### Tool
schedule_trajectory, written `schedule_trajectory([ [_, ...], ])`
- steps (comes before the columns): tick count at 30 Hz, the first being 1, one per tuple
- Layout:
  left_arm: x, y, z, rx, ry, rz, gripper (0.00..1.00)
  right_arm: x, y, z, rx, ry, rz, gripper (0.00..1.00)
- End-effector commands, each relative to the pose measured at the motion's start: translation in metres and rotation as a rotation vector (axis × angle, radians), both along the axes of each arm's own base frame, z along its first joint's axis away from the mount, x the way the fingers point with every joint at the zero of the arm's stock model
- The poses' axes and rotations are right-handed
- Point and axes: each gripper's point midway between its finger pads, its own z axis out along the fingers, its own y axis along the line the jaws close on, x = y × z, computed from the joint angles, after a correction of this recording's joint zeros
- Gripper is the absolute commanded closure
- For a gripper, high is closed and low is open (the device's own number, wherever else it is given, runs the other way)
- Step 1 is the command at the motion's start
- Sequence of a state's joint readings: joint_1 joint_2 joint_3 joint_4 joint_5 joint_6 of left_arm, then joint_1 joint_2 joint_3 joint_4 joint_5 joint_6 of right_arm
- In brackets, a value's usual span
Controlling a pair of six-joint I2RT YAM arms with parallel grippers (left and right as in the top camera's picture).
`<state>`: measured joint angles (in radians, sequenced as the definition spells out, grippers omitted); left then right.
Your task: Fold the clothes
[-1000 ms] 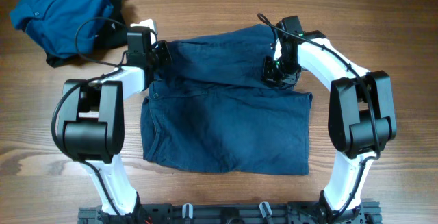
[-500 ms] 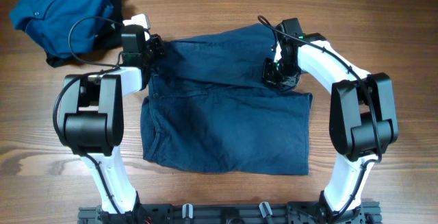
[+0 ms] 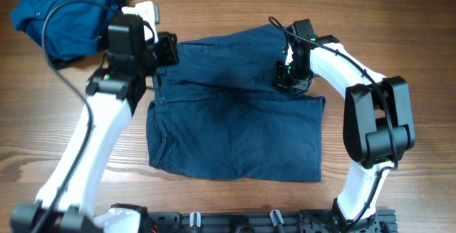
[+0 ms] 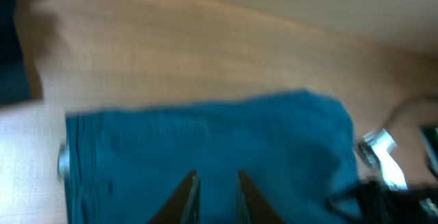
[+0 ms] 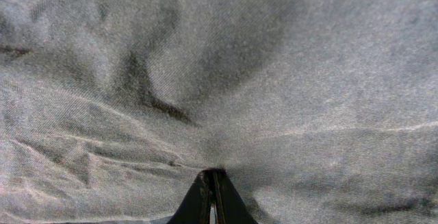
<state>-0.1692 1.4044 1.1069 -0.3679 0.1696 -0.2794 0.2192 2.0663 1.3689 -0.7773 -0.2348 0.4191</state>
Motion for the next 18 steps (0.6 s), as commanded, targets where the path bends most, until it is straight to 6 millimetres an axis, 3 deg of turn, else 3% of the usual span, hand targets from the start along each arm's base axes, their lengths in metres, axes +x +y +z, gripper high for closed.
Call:
schedule_trajectory([
  [1,-0.016,0.006,-0.038,0.023,0.159,0.084,0.83,-0.021,-0.023,-0.034,-0.120,0.080,-0.010,0.95],
  [4,-0.026,0.008,-0.078,0.022,0.316,0.121,0.82,-0.022,-0.018,-0.033,-0.090,0.088,-0.007,0.95],
  [9,-0.026,0.008,-0.155,0.060,0.508,0.141,0.82,-0.023,-0.015,-0.033,-0.072,0.091,-0.005,0.95],
  [12,-0.029,0.009,-0.191,0.077,0.586,0.148,0.85,-0.023,-0.015,-0.033,-0.072,0.091,-0.005,0.95],
  [18,-0.039,0.022,-0.233,0.133,0.685,0.184,0.84,-0.020,-0.015,-0.033,-0.069,0.079,-0.006,0.95],
])
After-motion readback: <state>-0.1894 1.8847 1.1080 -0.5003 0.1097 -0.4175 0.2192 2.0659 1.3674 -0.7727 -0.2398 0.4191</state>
